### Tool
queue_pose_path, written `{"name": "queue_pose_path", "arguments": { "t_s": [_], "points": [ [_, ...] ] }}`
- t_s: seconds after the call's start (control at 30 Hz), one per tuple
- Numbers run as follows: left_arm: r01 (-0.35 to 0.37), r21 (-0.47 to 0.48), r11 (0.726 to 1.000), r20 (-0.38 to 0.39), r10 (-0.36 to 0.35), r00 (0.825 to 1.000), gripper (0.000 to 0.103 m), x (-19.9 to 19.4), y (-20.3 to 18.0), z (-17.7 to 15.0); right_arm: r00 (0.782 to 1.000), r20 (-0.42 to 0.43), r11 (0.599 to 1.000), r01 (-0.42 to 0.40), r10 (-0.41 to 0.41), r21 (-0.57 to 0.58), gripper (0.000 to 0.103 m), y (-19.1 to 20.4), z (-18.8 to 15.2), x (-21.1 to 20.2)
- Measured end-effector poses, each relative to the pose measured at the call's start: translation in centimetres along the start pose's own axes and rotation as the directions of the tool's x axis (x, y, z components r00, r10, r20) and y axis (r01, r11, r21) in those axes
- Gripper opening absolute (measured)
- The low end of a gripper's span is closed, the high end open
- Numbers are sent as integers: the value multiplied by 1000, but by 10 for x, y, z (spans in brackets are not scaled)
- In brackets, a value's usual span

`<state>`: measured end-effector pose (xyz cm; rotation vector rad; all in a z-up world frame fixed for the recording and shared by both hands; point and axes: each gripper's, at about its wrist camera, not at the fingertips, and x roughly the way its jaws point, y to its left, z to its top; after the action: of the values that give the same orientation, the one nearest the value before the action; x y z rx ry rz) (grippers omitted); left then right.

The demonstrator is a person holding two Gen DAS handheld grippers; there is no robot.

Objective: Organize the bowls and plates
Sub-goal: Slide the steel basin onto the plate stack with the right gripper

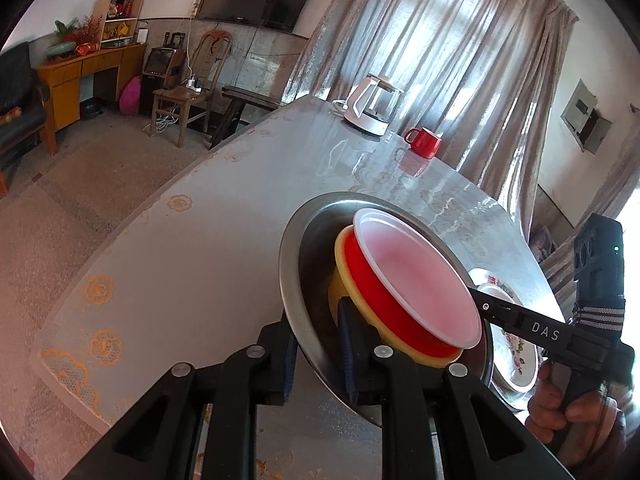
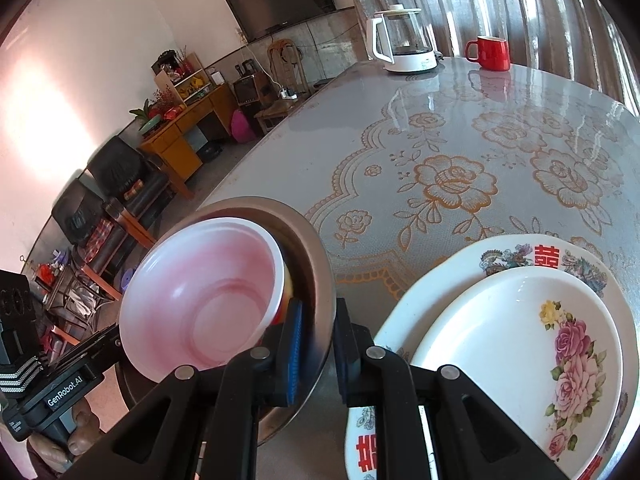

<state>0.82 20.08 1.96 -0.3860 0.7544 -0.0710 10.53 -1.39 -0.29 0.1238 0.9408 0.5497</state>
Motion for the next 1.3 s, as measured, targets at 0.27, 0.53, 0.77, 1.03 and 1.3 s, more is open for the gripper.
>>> {"name": "queue_pose_path", "arguments": {
  "t_s": [0.27,0.53,0.77,1.03,1.3],
  "points": [
    [18,20,1000,12,-18,1000,18,-8,-8,-1,999,29,1000,-16,15,22,15,-6,-2,-14],
    [39,47,998,12,-40,999,18,-10,-21,-2,998,51,999,-23,20,48,15,-16,-7,-25],
    [69,88,994,16,-70,997,18,-11,-42,2,996,92,998,-18,12,68,15,-23,-11,-46],
    [139,157,978,3,-141,990,18,-5,-81,10,986,161,992,20,-40,125,15,-50,-16,-85],
    [218,201,955,-67,-209,976,19,16,-124,9,972,200,976,81,-122,202,15,-86,-25,-118]
  ]
}}
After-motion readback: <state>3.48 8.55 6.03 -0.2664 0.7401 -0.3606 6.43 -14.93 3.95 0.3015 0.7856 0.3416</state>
